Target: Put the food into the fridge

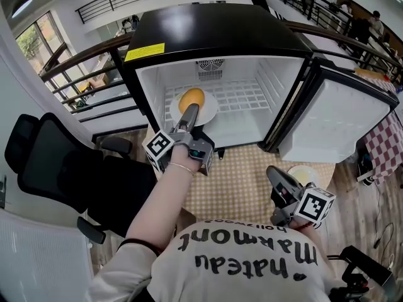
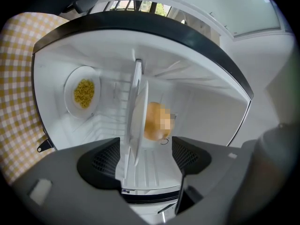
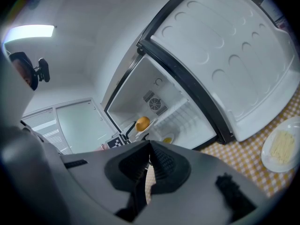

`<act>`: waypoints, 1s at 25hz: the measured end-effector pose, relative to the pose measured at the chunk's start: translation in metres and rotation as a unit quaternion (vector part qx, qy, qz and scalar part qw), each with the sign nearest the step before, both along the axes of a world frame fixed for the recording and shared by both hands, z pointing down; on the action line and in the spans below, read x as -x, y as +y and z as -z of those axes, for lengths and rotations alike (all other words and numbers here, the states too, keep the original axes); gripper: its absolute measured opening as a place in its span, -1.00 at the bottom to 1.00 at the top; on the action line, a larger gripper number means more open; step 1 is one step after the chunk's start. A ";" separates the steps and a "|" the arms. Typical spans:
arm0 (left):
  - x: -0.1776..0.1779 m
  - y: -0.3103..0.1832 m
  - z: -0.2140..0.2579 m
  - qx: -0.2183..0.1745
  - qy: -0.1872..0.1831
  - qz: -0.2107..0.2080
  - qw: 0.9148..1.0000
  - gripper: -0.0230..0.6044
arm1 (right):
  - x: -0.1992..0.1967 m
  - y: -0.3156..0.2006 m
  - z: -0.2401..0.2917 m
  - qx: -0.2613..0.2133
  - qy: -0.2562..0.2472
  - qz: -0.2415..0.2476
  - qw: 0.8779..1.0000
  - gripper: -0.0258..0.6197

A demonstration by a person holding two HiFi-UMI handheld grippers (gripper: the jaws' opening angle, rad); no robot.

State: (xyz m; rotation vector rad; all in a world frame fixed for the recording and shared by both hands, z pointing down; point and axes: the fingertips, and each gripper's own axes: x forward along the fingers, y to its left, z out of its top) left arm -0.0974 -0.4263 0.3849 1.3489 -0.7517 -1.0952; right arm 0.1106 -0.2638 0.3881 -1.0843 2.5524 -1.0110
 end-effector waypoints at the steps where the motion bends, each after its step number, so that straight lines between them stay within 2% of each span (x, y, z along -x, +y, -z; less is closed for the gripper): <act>1: 0.000 0.001 -0.001 0.001 0.001 0.000 1.000 0.14 | 0.001 0.001 0.000 0.000 -0.001 0.002 1.000 -0.87; 5: 0.001 0.010 -0.006 0.006 -0.008 0.002 1.000 0.14 | 0.003 0.005 0.000 0.003 0.001 0.010 1.000 -0.87; 9: -0.006 0.034 -0.020 0.005 -0.065 -0.012 0.998 0.14 | 0.006 0.008 -0.002 0.010 0.004 0.022 1.000 -0.87; 12: -0.016 0.061 -0.024 -0.010 -0.108 -0.021 0.994 0.12 | 0.009 0.010 -0.006 0.012 0.006 0.045 0.999 -0.87; 15: -0.025 0.084 -0.027 -0.029 -0.156 -0.024 0.987 -0.02 | 0.014 0.012 -0.009 0.012 0.006 0.073 0.997 -0.87; 18: -0.031 0.105 -0.025 -0.056 -0.198 -0.017 0.979 -0.27 | 0.015 0.015 -0.014 0.014 0.010 0.101 0.995 -0.87; 20: -0.035 0.122 -0.018 -0.088 -0.239 -0.012 0.967 -0.45 | 0.017 0.018 -0.019 0.015 0.015 0.123 0.992 -0.87; 21: -0.037 0.131 -0.015 -0.105 -0.265 -0.010 0.958 -0.49 | 0.018 0.019 -0.022 0.016 0.016 0.134 0.991 -0.87; 23: -0.040 0.149 -0.013 -0.129 -0.327 -0.004 0.936 -0.55 | 0.022 0.021 -0.028 0.018 0.018 0.155 0.988 -0.87; 25: -0.042 0.168 -0.014 -0.140 -0.394 0.004 0.908 -0.60 | 0.023 0.020 -0.035 0.019 0.022 0.169 0.985 -0.87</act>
